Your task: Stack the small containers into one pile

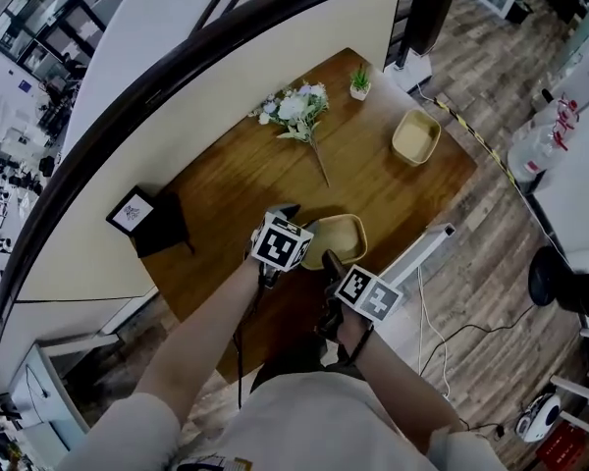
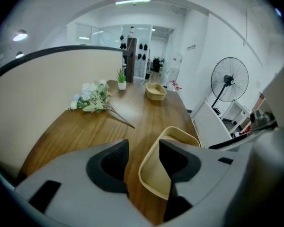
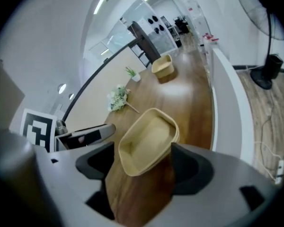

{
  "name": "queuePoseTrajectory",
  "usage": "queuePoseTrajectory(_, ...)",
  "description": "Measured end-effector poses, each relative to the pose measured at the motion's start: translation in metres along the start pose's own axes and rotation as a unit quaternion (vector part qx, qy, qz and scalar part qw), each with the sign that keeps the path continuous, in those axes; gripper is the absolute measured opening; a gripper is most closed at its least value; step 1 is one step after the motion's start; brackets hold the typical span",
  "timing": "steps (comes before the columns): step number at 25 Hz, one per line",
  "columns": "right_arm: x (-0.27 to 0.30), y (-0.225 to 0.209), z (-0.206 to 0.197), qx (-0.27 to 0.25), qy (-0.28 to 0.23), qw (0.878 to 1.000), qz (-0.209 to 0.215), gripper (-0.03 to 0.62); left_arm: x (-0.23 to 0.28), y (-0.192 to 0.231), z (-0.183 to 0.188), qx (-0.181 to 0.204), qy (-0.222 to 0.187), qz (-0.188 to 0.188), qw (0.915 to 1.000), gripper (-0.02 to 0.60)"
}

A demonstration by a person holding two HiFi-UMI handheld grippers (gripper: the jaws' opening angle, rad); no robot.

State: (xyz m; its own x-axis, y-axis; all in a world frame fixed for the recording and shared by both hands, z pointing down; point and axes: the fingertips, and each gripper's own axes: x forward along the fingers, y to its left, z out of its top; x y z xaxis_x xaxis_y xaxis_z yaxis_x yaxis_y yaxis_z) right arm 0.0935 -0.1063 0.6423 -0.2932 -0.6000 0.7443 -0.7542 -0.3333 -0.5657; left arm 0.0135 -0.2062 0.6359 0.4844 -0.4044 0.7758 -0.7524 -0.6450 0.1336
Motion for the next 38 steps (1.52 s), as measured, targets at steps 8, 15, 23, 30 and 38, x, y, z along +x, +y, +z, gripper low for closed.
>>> queuePoseTrajectory(8,-0.051,0.041,0.053,-0.125,-0.073,0.987,0.075,0.386,-0.066,-0.004,0.049,0.011,-0.087,0.035,0.9955,0.205)
queuePoseTrajectory(15,-0.131,0.088,0.130,-0.256,-0.183,0.941,0.126,0.380,-0.130,-0.018,0.094,0.029,-0.168,0.066,0.9831,0.204)
queuePoseTrajectory(23,-0.228,0.122,0.183,-0.356,-0.281,0.878,0.153,0.405,-0.218,-0.047,0.157,0.031,-0.286,0.085,0.9540,0.204)
queuePoseTrajectory(30,-0.296,0.126,0.184,-0.396,-0.325,0.843,0.163,0.389,-0.263,-0.062,0.167,0.030,-0.333,0.113,0.9355,0.204)
queuePoseTrajectory(38,-0.328,0.107,0.198,-0.398,-0.338,0.839,0.155,0.365,-0.273,-0.079,0.167,0.049,-0.330,0.115,0.9357,0.204)
